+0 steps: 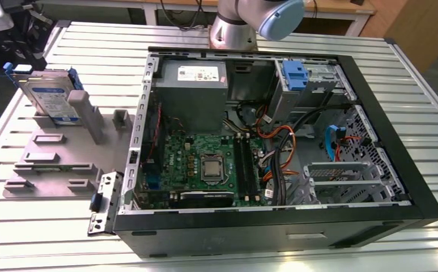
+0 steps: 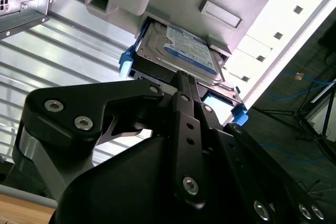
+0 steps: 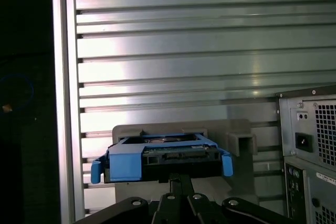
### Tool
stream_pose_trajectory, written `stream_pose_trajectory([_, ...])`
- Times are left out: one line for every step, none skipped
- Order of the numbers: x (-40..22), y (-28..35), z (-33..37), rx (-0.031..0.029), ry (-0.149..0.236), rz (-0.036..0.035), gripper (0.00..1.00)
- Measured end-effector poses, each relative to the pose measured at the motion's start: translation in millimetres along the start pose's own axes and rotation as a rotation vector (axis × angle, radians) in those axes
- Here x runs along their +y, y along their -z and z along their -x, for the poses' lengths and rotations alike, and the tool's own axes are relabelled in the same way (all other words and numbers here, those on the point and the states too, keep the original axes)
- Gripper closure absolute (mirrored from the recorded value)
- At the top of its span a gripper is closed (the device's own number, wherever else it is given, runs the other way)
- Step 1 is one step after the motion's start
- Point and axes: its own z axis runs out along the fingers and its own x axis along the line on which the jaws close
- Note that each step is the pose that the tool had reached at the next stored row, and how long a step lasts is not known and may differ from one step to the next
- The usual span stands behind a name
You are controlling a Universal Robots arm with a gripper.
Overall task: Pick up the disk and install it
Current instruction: 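Pick up the disk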
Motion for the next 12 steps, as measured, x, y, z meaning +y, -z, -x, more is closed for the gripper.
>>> stream_pose_trajectory([0.0, 0.9, 0.0, -0.0001, 0.000, 0.0000, 0.89])
stream_pose_trajectory([0.1, 1.8, 0.0, 0.0000, 0.000, 0.0000, 0.89])
stream_pose_trajectory([0.1, 1.8, 0.1, 0.0000, 0.000, 0.0000, 0.89])
stream_pose_trajectory([0.1, 1.9, 0.1, 0.0000, 0.000, 0.0000, 0.89])
stream_pose_trajectory([0.1, 2.2, 0.0, 0.0002, 0.000, -0.0001, 0.89])
stream_pose_trajectory([0.1, 2.3, 0.0, 0.0001, 0.000, -0.0001, 0.89])
stream_pose_trajectory([0.1, 2.4, 0.1, -0.0001, 0.000, 0.0000, 0.89])
stream_pose_trajectory([0.1, 2.5, 0.1, -0.0001, 0.000, 0.0000, 0.89])
stream_pose_trajectory([0.1, 2.5, 0.1, 0.0000, 0.000, 0.0000, 0.89])
stream_pose_trajectory([0.1, 2.5, 0.1, 0.0000, 0.000, 0.0000, 0.89])
stream_pose_trajectory([0.1, 2.8, 0.1, 0.0001, 0.000, -0.0001, 0.89])
stream_pose_trajectory([0.1, 3.3, 0.0, 0.0003, 0.000, -0.0003, 0.89])
